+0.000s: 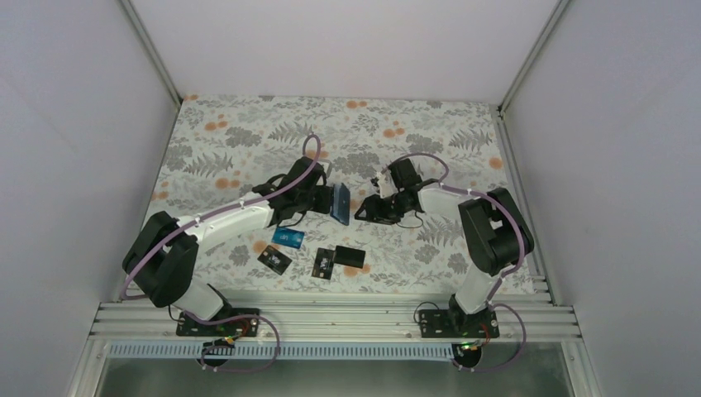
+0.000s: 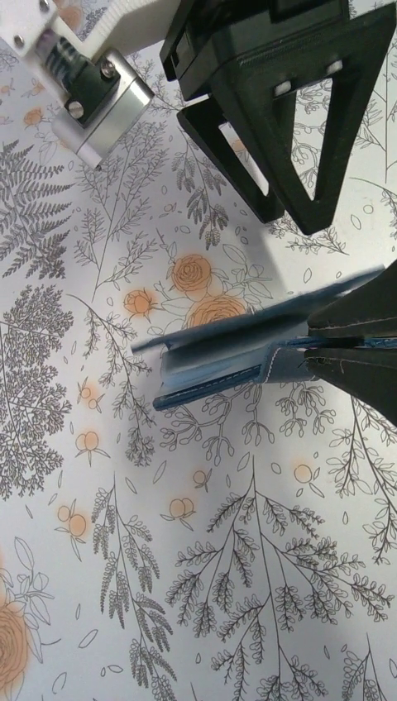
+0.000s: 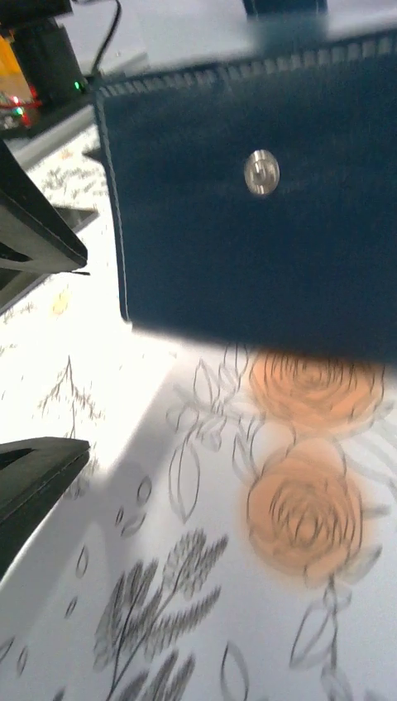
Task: Put the credit cards into the card holder
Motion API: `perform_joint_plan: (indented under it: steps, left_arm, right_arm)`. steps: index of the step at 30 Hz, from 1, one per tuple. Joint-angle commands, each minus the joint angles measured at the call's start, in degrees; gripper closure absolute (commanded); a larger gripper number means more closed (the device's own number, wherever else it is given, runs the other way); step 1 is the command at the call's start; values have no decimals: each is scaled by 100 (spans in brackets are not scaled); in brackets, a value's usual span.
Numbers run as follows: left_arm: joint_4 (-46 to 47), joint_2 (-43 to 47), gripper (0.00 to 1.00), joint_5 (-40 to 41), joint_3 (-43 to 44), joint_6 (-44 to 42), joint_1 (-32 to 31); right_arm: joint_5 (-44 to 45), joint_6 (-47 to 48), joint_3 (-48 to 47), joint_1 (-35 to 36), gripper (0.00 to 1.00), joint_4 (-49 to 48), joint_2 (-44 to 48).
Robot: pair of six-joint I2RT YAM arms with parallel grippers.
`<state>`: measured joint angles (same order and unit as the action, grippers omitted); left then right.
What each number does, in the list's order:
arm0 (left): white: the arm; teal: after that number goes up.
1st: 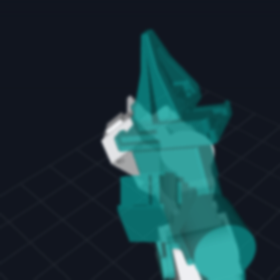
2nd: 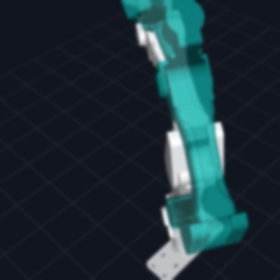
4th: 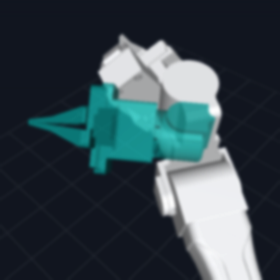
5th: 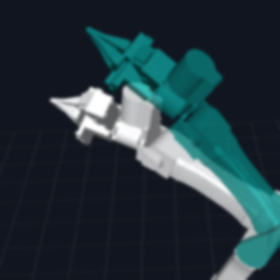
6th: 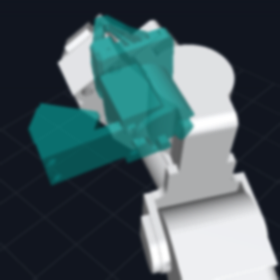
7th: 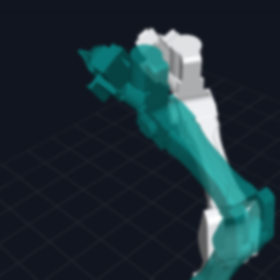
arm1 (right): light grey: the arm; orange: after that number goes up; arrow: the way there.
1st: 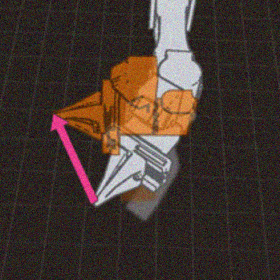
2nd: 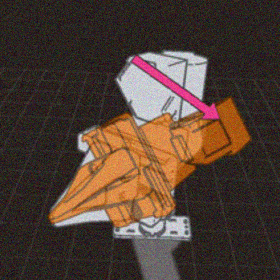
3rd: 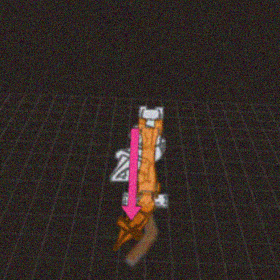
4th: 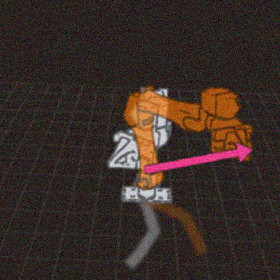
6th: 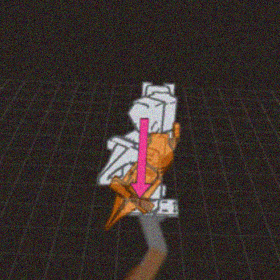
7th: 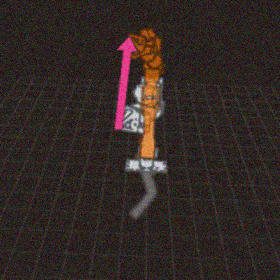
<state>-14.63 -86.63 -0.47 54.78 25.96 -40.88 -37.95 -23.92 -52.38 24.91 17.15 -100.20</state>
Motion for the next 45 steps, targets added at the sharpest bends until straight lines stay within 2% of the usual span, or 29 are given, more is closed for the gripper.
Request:
perform_joint_plan:
  steps: [1, 14, 17, 23, 31, 38, 45]
  left_arm:
    - [248, -18, 98, -69, -62, 93, 10]
    - [242, -154, 98, -93, 44, 31, 1]
    - [216, -140, 98, -93, 79, 26, 1]
    - [151, -83, 98, -98, 155, 52, -6]
    - [64, 21, 98, -85, 203, 56, -31]
    - [-7, 91, 98, -55, 199, 41, -38]
    - [-161, 185, 98, 94, 225, -11, -43]
  right_arm:
    - [703, 148, -4, 87, 47, 349, 228]
    - [576, 56, -955, 342, 43, 785, 449]
    - [789, 18, -1222, 431, 39, 994, 449]
    - [1330, -156, -1541, 600, 37, 1300, 221]
    - [1629, -156, -1922, 824, 39, 1542, -229]
    - [2166, 111, -2246, 832, 46, 1990, -592]
    - [2541, 212, -2029, 823, 63, 2060, -554]
